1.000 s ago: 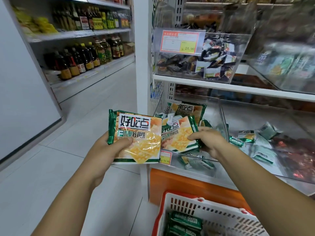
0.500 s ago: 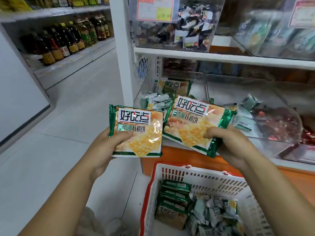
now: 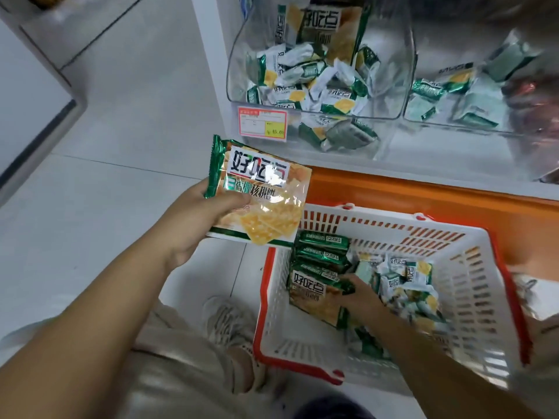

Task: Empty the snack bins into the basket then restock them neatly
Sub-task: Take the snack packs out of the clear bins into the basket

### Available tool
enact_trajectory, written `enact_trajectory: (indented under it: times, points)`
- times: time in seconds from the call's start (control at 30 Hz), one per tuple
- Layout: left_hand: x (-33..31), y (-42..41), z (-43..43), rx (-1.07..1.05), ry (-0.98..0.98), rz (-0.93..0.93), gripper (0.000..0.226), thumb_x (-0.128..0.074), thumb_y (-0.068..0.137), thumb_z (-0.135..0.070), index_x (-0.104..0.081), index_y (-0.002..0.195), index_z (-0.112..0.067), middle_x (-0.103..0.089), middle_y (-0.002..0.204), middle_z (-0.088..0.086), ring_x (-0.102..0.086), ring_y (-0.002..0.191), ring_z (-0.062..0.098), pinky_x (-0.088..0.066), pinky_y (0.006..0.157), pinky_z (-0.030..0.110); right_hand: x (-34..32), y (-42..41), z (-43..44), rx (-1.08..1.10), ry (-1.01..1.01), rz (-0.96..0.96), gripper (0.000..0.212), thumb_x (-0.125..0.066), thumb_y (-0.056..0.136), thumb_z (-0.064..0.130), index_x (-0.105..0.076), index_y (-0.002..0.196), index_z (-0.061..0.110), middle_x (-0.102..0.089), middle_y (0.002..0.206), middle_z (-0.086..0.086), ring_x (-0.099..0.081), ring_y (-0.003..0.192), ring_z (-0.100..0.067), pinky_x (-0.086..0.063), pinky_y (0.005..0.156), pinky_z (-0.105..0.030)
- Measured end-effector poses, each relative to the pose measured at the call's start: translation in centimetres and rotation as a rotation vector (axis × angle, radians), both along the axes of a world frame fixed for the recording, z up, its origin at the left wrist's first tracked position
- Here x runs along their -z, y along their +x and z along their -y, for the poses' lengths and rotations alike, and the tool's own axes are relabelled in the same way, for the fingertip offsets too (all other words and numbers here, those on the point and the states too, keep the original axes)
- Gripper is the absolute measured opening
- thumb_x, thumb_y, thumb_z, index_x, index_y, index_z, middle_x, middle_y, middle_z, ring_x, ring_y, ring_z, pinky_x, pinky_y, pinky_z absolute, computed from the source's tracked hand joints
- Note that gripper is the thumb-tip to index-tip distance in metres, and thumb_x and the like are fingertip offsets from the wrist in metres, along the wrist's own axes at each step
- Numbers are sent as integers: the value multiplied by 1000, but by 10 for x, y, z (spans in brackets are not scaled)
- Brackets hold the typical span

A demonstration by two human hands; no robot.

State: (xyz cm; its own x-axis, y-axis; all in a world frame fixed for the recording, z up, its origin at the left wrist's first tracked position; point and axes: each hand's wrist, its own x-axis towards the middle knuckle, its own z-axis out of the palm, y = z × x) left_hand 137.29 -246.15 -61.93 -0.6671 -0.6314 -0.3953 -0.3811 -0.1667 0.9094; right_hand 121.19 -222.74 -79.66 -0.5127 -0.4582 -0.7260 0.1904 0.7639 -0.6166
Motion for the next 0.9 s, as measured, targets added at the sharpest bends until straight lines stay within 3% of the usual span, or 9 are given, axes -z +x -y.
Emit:
enact_trajectory:
  times: [0.13,0.27,0.37,0.43,0.5,0.57,0.67,0.77,0.9]
  points:
    - [18,4,-2,22,37,41,47,-71,73,-28,-66,118,-20,-74,110,1,-70,104,22,-46,103,45,36,16,2,-36,35,-119,96,-90,40,57,-58,126,29,-63,118,1,-62,94,-18,-56,84,-38]
    - [33,1,-13,94,55,101,46,-77,68,-31,-67,113,-28,-75,106,-10,-70,99,7,-47,95,33,39,12,7,-91,148,-122,68,-84,72,33,-54,132,22,-61,123,-4,-60,95,-21,-56,83,-38]
    - [42,-5,-24,146,98,100,42,-78,67,-33,-66,107,-32,-75,100,-18,-68,89,-5,-43,78,20,6,-3,14,-312,235,-277,38,-69,85,41,-64,113,16,-67,95,0,-61,84,-19,-53,78,-31]
    - [51,-10,-30,170,123,105,34,-73,78,-27,-65,111,-32,-75,102,-17,-69,90,-5,-43,75,18,-31,-12,21,-187,88,-356,41,-49,96,47,-62,116,14,-66,98,-5,-62,87,-22,-51,78,-33]
    - [60,-15,-36,199,134,116,37,-72,83,-27,-62,118,-32,-74,106,-15,-69,95,-1,-45,75,19,-71,-17,29,70,-210,-38,46,-33,98,55,-57,124,24,-67,107,-4,-66,91,-22,-51,75,-35]
    - [67,-19,-43,230,136,130,40,-73,84,-29,-60,122,-32,-74,108,-14,-68,99,2,-46,80,23,-98,-20,31,52,-379,182,38,-42,95,55,-55,123,33,-71,106,-1,-72,88,-22,-58,70,-36]
    - [75,-22,-49,307,61,167,47,-75,83,-36,-57,126,-34,-71,114,-14,-67,105,5,-51,95,31,-102,-29,19,-4,-393,108,41,-69,84,32,-54,122,29,-70,102,-9,-72,83,-27,-60,73,-41]
    - [85,-20,-48,365,-230,274,63,-74,81,-45,-48,137,-35,-56,137,-13,-53,125,8,-44,107,36,-83,-42,-4,-48,-275,72,38,-76,80,24,-56,112,29,-67,101,-22,-69,77,-33,-60,71,-39]
    - [97,-11,-49,379,-314,390,70,-68,89,-37,-32,149,-30,-36,154,-3,-39,139,18,-36,107,33,-39,-20,-23,-323,36,-49,33,-77,79,23,-52,101,26,-66,99,-5,-61,70,-13,-54,74,-34]
